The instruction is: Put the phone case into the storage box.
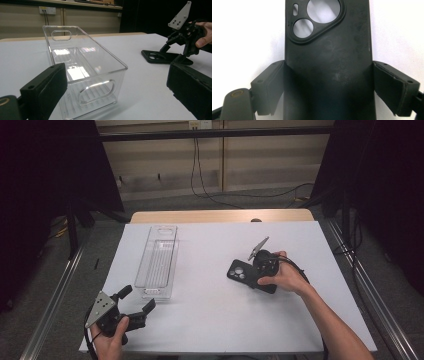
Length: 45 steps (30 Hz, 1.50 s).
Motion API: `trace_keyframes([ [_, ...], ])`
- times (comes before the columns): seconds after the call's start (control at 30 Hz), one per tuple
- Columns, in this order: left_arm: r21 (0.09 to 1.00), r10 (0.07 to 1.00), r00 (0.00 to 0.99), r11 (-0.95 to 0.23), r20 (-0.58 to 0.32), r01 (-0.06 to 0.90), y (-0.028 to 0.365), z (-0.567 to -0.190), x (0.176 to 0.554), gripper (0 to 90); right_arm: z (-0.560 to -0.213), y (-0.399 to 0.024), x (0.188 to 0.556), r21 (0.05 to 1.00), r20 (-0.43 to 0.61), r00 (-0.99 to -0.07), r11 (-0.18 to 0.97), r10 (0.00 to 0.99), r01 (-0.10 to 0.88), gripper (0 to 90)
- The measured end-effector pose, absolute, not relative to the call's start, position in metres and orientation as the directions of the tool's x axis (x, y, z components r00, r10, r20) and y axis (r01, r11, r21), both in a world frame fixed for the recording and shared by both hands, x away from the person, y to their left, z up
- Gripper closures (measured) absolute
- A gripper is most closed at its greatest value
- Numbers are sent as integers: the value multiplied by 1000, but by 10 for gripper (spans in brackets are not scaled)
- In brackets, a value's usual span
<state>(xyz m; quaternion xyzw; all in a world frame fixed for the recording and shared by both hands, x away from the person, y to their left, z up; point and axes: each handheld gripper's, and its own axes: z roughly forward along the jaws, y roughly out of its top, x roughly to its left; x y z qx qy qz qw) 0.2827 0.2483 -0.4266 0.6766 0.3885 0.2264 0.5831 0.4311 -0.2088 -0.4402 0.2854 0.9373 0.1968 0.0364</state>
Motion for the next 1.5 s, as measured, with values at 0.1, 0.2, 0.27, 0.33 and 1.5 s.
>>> trace_keyframes([
  [0.1,965,790,596,-18,-147,262,248,-427,283,31,-440,-210,430,397,47,-827,749,560,530,148],
  [0.2,965,789,597,-17,-148,262,248,-427,282,31,-439,-212,430,402,53,-823,743,565,535,148],
  [0.27,964,790,595,-18,-148,265,249,-427,283,31,-439,-214,430,412,55,-818,733,573,541,148],
  [0.33,964,789,596,-18,-149,265,248,-427,283,31,-437,-216,428,431,59,-815,722,576,541,148],
  [1.5,964,784,602,-22,-149,266,247,-426,286,31,-428,-241,402,735,102,-757,464,645,494,147],
])
